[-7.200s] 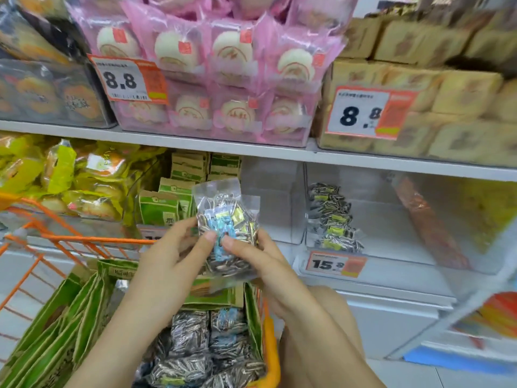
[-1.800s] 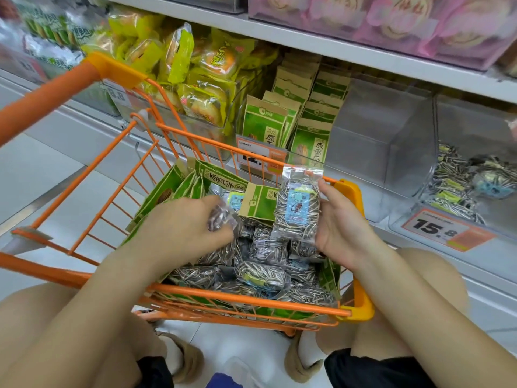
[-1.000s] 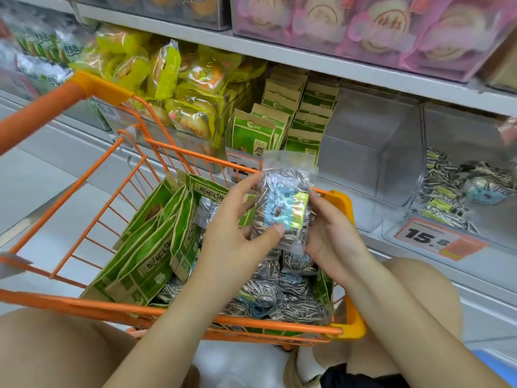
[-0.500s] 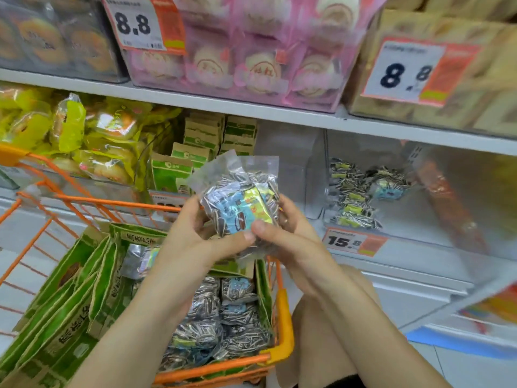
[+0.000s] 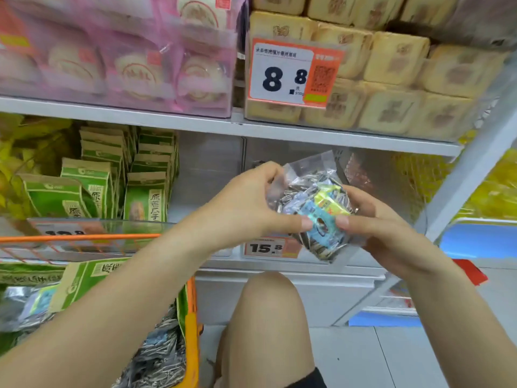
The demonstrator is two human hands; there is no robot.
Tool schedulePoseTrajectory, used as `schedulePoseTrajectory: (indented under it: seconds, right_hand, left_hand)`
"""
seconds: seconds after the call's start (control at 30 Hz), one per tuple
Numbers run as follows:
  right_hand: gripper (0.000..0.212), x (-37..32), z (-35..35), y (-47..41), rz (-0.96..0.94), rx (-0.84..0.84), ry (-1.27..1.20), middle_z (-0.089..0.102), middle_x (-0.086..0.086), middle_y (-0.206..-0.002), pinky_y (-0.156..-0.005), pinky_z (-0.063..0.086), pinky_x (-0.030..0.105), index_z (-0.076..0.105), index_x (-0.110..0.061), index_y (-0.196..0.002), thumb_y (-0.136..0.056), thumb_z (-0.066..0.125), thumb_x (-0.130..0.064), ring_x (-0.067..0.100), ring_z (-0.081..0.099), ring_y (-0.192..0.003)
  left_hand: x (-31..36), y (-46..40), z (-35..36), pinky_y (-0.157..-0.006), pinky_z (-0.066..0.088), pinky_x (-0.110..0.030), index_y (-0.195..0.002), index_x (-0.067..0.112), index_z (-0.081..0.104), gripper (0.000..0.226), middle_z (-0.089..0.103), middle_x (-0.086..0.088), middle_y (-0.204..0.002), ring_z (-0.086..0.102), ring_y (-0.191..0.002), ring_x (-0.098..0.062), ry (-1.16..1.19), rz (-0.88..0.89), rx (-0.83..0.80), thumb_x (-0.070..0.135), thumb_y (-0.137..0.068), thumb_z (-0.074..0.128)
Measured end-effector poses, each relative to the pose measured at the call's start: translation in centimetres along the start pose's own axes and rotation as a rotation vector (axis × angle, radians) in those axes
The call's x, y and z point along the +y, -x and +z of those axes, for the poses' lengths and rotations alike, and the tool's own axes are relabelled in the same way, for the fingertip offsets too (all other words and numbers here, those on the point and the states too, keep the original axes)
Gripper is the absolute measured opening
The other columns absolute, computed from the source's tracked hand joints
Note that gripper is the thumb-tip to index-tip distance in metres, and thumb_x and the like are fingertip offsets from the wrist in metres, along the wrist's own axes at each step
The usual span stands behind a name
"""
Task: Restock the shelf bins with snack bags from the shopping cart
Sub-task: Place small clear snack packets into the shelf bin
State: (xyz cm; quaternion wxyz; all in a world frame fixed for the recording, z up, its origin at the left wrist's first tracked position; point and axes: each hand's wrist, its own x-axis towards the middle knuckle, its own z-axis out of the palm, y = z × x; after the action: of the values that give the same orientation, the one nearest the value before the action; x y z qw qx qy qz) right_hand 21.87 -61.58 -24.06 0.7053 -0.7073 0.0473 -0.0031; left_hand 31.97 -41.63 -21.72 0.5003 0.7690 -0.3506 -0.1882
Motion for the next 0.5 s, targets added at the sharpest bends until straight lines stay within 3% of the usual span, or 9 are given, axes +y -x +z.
schedulePoseTrajectory:
  seconds: [0.1, 0.2, 0.27, 0.33, 0.4, 0.5]
  right_hand:
    - [0.07, 0.7, -1.7, -1.4, 0.117, 0.09, 0.0, 0.067, 0.009, -0.121, -0.084, 0.051, 0.04, 0.059, -0.017, -0.128, -0.069, 0.073, -0.053, 0.031, 0.064, -0.11]
    - [0.039, 2.2, -3.4, -3.3, 0.204, 0.353, -0.077, 0.071, 0.007, -0.103, -0.077, 0.052, 0.036, 0.065, -0.011, -0.116, -0.09, 0.056, -0.038, 0.026, 0.067, -0.092]
    - [0.021, 3.2, -4.8, -4.2, 0.168, 0.519, -0.04, 0.069, 0.005, -0.089, -0.069, 0.052, 0.032, 0.066, -0.016, -0.1, -0.095, 0.053, -0.032, 0.017, 0.066, -0.075]
    - [0.019, 4.4, -6.3, -4.9, 0.082, 0.655, 0.097, 0.066, 0.011, -0.093, -0.071, 0.05, 0.035, 0.063, -0.017, -0.094, -0.094, 0.055, -0.035, 0.018, 0.063, -0.077]
    - [0.032, 5.5, -6.7, -5.2, 0.017, 0.718, 0.284, 0.063, 0.018, -0.097, -0.076, 0.046, 0.039, 0.061, -0.011, -0.099, -0.091, 0.057, -0.041, 0.024, 0.058, -0.086]
    - [0.03, 6.8, -6.2, -4.9, -0.013, 0.709, 0.498, 0.061, 0.005, -0.093, -0.074, 0.036, 0.031, 0.058, -0.013, -0.111, -0.095, 0.053, -0.038, 0.023, 0.055, -0.091]
  left_hand:
    - [0.5, -2.0, 0.5, -0.088, 0.052, -0.041, -0.111, 0.032, 0.057, 0.053, 0.062, 0.007, -0.115, 0.062, -0.104, -0.012, -0.121, 0.016, -0.037, 0.035, -0.066, 0.084]
    - [-0.4, -3.1, 0.4, -0.081, 0.054, -0.037, -0.105, 0.031, 0.057, 0.045, 0.063, 0.007, -0.106, 0.063, -0.096, -0.012, -0.159, 0.032, 0.101, 0.032, -0.068, 0.083]
    - [-1.7, -3.3, 0.3, -0.076, 0.051, -0.032, -0.101, 0.031, 0.054, 0.041, 0.062, 0.011, -0.1, 0.061, -0.091, -0.012, -0.263, 0.032, 0.232, 0.033, -0.07, 0.081]
    - [-2.9, -3.6, 0.3, -0.071, 0.047, -0.033, -0.098, 0.034, 0.052, 0.034, 0.065, 0.006, -0.094, 0.061, -0.083, -0.018, -0.378, 0.046, 0.266, 0.035, -0.074, 0.076]
    - [-3.8, -4.2, 0.5, -0.063, 0.043, -0.034, -0.094, 0.037, 0.05, 0.028, 0.065, 0.002, -0.083, 0.058, -0.072, -0.02, -0.468, 0.068, 0.203, 0.038, -0.078, 0.072]
    - [-4.5, -5.2, 1.0, -0.073, 0.031, -0.031, -0.094, 0.04, 0.047, 0.024, 0.059, 0.01, -0.072, 0.049, -0.072, -0.011, -0.617, 0.102, 0.082, 0.042, -0.081, 0.067]
